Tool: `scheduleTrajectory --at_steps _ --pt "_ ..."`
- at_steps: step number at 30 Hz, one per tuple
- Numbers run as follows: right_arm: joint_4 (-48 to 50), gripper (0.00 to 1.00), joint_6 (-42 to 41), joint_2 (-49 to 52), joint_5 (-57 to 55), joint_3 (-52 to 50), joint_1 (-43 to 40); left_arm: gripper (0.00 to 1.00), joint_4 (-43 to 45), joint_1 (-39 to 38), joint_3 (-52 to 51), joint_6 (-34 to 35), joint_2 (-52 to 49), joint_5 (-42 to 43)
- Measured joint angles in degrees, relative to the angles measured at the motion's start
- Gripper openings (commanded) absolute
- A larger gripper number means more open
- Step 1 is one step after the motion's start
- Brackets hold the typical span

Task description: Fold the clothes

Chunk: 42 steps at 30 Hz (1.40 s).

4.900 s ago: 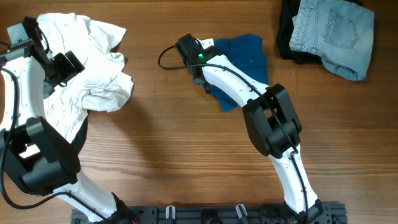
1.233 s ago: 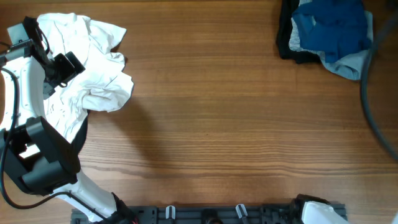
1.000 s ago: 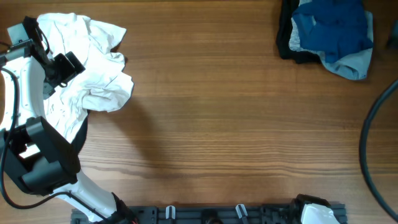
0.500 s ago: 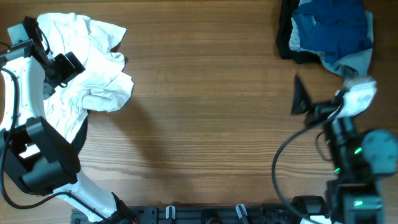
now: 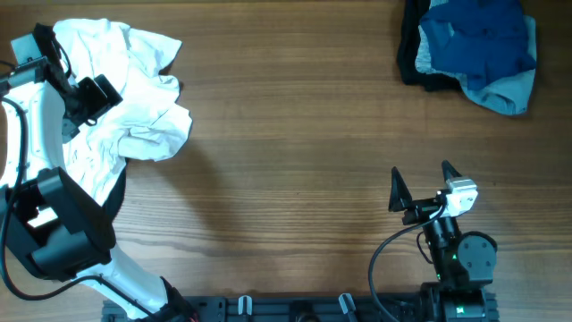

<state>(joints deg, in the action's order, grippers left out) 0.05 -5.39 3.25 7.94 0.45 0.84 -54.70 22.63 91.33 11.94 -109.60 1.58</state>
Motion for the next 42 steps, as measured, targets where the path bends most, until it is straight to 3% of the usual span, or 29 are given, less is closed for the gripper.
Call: scheduleTrajectory --at_steps 27,32,37,42 --pt "0.28 1.0 0.0 -2.14 -0.5 0.0 0.0 1.0 0.0 0.5 -0.09 0.02 1.03 -0.02" --pt "0.28 1.0 0.0 -2.14 -0.52 0.0 0.0 1.0 -0.13 -4.98 -0.35 0.02 12.5 -0.07" --pt "0.28 1.0 0.0 -2.14 -0.52 0.0 0.0 1.0 -0.87 -16.11 -0.31 0.02 26.69 0.2" --pt "0.28 0.99 0.0 -2.14 -0.52 0.0 0.0 1.0 -1.79 -19.8 -1.05 0.02 37.44 0.39"
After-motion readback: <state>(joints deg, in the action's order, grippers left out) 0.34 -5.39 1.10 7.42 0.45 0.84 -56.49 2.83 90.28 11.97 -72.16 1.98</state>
